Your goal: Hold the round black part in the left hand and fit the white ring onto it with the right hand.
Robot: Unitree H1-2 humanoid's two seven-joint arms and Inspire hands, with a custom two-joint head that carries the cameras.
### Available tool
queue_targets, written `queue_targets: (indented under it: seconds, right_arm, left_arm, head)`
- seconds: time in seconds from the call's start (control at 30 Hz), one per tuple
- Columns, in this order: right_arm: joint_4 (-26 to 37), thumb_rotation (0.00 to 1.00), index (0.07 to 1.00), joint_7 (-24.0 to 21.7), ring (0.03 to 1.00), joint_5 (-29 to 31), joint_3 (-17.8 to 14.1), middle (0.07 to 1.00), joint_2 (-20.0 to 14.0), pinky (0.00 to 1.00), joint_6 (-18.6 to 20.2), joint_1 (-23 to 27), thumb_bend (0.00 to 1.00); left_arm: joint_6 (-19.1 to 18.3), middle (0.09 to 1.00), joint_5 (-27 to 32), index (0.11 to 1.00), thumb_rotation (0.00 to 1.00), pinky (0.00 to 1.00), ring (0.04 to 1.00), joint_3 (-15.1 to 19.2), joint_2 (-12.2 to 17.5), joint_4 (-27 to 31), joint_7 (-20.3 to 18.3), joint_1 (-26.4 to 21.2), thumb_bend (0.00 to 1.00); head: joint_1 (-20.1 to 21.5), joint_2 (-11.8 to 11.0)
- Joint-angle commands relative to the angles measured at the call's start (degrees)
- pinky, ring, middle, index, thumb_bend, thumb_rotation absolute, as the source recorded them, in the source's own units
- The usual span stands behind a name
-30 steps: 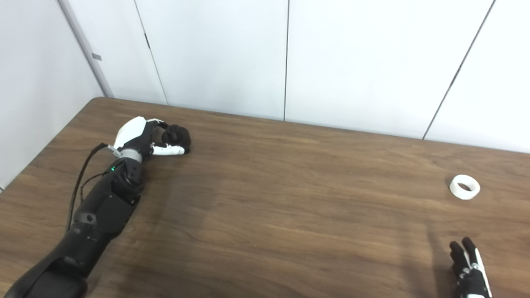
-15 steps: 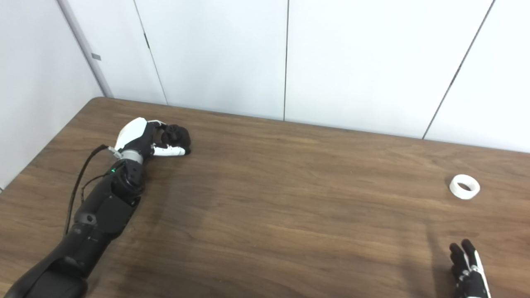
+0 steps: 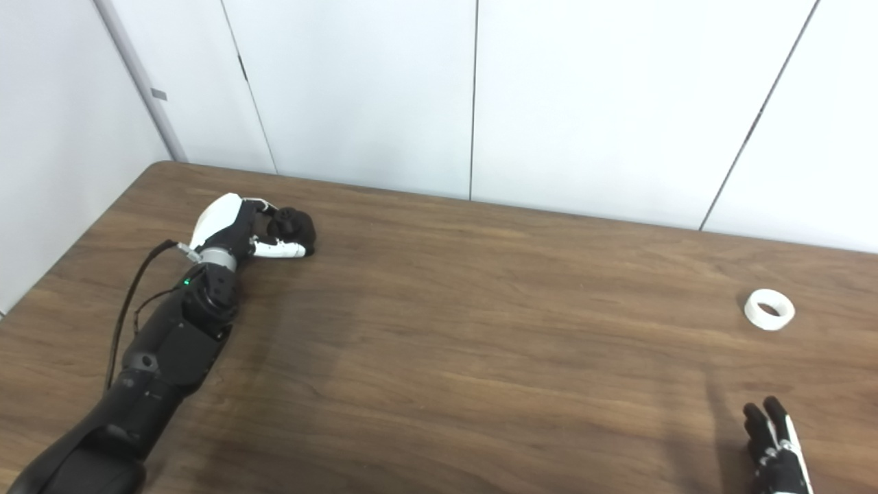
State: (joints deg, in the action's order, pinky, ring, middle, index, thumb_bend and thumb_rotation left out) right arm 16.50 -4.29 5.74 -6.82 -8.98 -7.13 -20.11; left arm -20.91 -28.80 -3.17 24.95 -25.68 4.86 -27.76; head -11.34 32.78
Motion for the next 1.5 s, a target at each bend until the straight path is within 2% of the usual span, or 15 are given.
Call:
queue_targets:
  seconds: [0.0, 0.1, 0.4, 0.5, 0.7, 0.9, 1.03, 1.3, 1.47]
  right_arm:
    - [1.26, 1.00, 0.968, 0.12, 0.974, 0.20, 0.07, 0.949, 0.35, 1.00, 0.62, -1.02, 0.49]
    - [1.35, 1.00, 0.971, 0.18, 0.975, 0.18, 0.07, 0.952, 0.41, 1.00, 0.67, -1.00, 0.48]
    - [1.37, 1.00, 0.970, 0.40, 0.980, -0.02, 0.18, 0.946, 0.51, 1.00, 0.94, -0.92, 0.49]
    - [1.03, 1.00, 0.967, 0.58, 0.974, -0.13, 0.32, 0.943, 0.64, 1.00, 0.95, -0.58, 0.48]
    - [0.46, 1.00, 0.959, 0.97, 0.962, -1.20, 0.96, 0.940, 0.89, 1.00, 0.87, 0.12, 0.51]
    - [-0.12, 1.00, 0.945, 1.84, 0.947, -2.77, 1.60, 0.926, 1.20, 1.00, 0.72, 0.61, 0.58]
    - [-0.98, 1.00, 0.936, 2.16, 0.937, -3.81, 2.12, 0.919, 1.21, 0.98, -0.81, 0.85, 0.59]
    - [-1.05, 1.00, 0.927, 2.66, 0.923, -4.85, 3.02, 0.915, 1.48, 0.95, -1.63, 0.49, 0.60]
    - [-0.29, 1.00, 0.929, 2.91, 0.920, -5.00, 3.48, 0.915, 1.88, 0.94, -0.97, 0.25, 0.60]
  left_arm:
    - [2.04, 0.834, 0.28, 0.505, 0.08, 1.00, 0.938, 0.81, 0.97, 0.66, 2.23, -2.89, 0.56]
    - [3.58, 0.814, 0.74, 0.487, 0.06, 1.00, 0.922, 0.79, 1.03, 0.19, 3.00, -2.84, 0.53]
    - [5.00, 0.777, 0.31, 0.484, 0.05, 1.00, 0.881, -0.01, 1.44, -0.20, 3.52, -2.67, 0.52]
    - [5.39, 0.776, 0.26, 0.485, 0.05, 1.00, 0.887, -0.18, 1.48, -0.10, 3.25, -2.45, 0.52]
    - [7.16, 0.786, -0.45, 0.485, 0.05, 1.00, 0.896, -1.16, 2.21, 2.06, 2.86, -1.43, 0.52]
    - [8.06, 0.773, -3.29, 0.485, 0.05, 1.00, 0.893, -3.16, 3.28, 11.50, 1.61, 2.13, 0.52]
    - [7.50, 0.775, -5.74, 0.485, 0.05, 1.00, 0.896, -4.04, 3.34, 17.02, 0.97, 4.88, 0.52]
    - [7.31, 0.773, -7.51, 0.485, 0.05, 1.00, 0.889, -4.29, 1.37, 26.97, -0.98, 11.22, 0.52]
    - [7.07, 0.778, -10.35, 0.484, 0.06, 1.00, 0.898, -6.67, 0.09, 34.03, -3.74, 15.28, 0.52]
  head:
    - [-0.08, 0.04]
    - [-0.08, 0.04]
    - [0.11, 0.40]
    - [0.29, 0.36]
    - [1.88, 0.47]
    - [3.36, 0.81]
    - [4.38, 1.11]
    - [6.59, 2.37]
    - [7.60, 3.16]
